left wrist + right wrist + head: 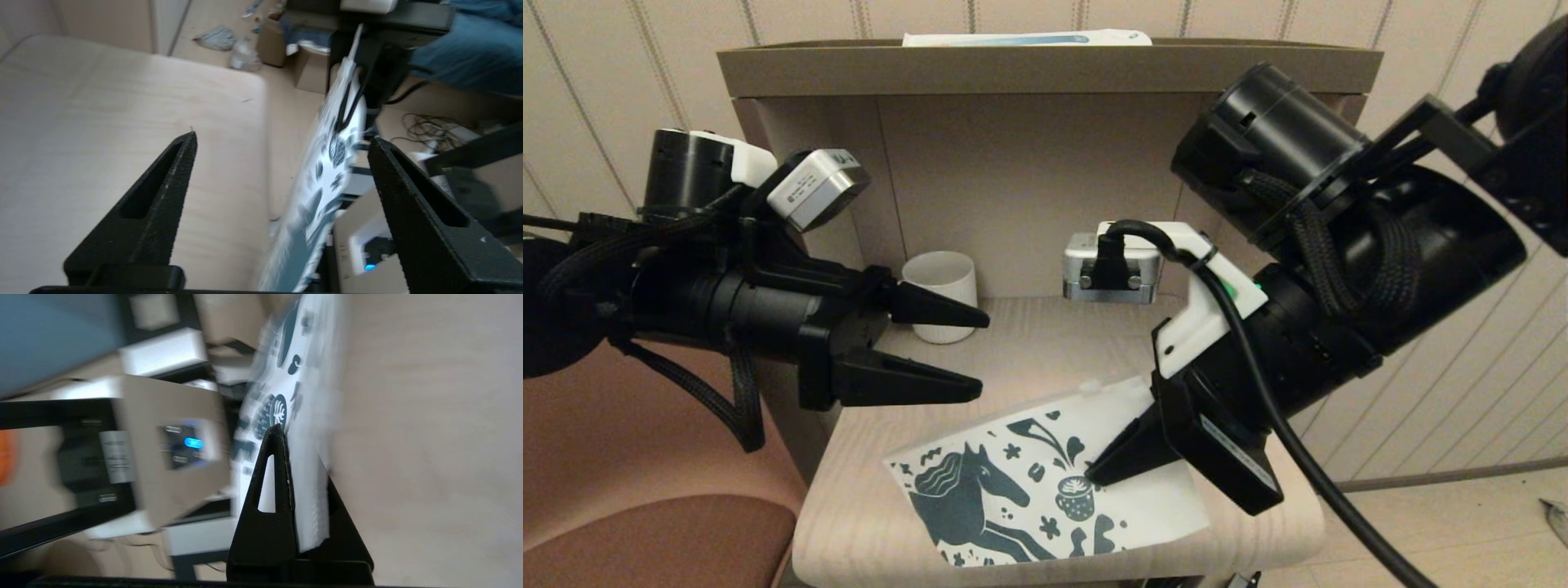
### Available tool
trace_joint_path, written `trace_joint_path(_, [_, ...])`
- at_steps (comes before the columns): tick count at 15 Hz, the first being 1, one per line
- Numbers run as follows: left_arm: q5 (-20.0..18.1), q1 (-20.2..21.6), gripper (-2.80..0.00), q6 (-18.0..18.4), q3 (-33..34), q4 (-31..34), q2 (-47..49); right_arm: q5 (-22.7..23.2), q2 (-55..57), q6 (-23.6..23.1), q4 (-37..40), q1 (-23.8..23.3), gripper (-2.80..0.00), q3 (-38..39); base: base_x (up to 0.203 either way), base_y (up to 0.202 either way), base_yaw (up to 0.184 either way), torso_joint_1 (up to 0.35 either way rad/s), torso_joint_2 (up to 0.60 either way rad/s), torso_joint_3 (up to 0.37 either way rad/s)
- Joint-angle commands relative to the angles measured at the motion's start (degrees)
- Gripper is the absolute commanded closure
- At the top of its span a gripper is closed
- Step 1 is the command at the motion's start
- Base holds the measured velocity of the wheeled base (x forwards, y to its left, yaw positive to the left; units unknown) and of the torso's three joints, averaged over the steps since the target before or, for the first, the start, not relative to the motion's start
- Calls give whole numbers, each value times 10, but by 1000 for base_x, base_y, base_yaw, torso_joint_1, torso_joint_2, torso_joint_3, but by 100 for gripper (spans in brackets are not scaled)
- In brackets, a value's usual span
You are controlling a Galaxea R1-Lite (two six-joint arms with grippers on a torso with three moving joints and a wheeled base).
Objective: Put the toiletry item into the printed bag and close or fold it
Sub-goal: Close the strorage bag and place it on the desk
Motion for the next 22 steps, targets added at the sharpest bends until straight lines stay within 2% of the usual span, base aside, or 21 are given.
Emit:
trace_joint_path(1, [-3,5,-280,10,0,0,19,-20,3,-1,9,7,0,-5,0,0,0,0,0,0])
trace_joint_path(4, [0,5,-280,32,4,1,22,-19,3,-4,10,9,0,-7,0,0,0,0,0,0])
trace_joint_path(10, [-9,5,-280,20,5,7,-19,18,6,-7,-8,24,0,1,0,0,0,0,0,0])
trace_joint_path(11, [-13,5,-280,8,5,10,-30,22,6,-7,-25,24,0,7,0,0,0,0,0,0])
trace_joint_path(14, [-42,4,-280,-63,0,7,-49,61,-1,-3,-125,24,0,79,0,0,0,0,0,0])
trace_joint_path(17, [-43,-5,-280,-78,-2,7,-49,79,-11,6,-266,24,0,163,0,0,0,0,0,0])
trace_joint_path(22, [-49,-8,-280,-85,-5,3,-36,104,-12,7,-282,18,0,169,0,0,0,0,0,0])
